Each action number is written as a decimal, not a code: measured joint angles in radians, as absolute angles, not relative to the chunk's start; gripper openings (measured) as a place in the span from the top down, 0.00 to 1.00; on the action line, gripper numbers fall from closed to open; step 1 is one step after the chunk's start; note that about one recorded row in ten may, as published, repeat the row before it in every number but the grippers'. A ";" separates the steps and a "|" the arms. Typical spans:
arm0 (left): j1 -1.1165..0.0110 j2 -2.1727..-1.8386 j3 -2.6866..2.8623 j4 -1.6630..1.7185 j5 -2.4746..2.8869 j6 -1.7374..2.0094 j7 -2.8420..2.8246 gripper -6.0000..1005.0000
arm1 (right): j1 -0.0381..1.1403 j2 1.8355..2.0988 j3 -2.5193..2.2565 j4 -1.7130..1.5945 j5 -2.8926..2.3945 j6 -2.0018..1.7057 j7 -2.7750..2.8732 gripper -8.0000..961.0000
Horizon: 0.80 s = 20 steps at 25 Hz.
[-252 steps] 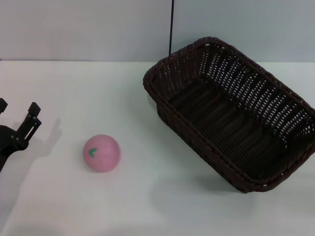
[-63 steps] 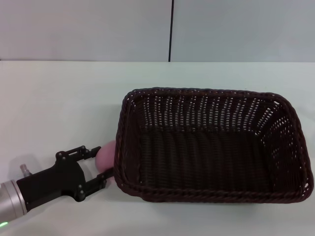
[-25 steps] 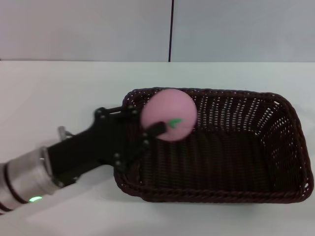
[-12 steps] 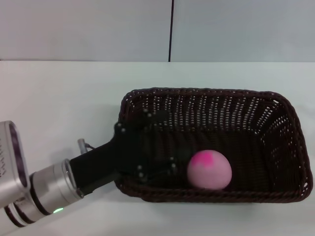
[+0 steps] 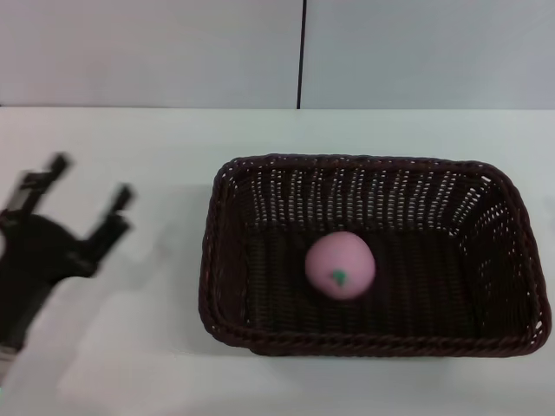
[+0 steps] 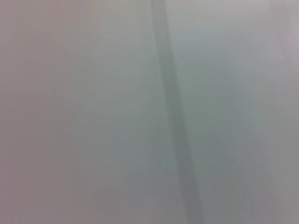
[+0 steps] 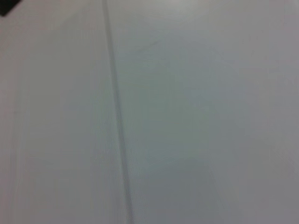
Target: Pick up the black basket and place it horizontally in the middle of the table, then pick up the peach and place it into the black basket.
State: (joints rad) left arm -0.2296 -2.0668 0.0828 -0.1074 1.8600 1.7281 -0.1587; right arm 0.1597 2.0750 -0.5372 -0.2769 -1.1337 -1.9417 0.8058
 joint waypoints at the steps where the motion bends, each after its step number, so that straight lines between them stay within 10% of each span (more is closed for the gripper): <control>1: -0.230 -2.067 0.083 -0.107 1.860 1.728 -0.159 0.20 | 0.166 2.075 -0.521 -0.245 -1.134 -1.939 0.771 0.39; 20: -0.126 -2.072 -0.201 -0.144 1.859 1.644 -0.088 0.20 | 0.274 2.080 -0.429 0.025 -1.137 -1.852 0.488 0.38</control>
State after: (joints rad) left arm -0.1264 -2.0717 -0.2013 -0.1443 1.8592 1.6439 -0.0877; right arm 0.2740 2.0801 -0.4288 0.0253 -1.1365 -1.8517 0.4878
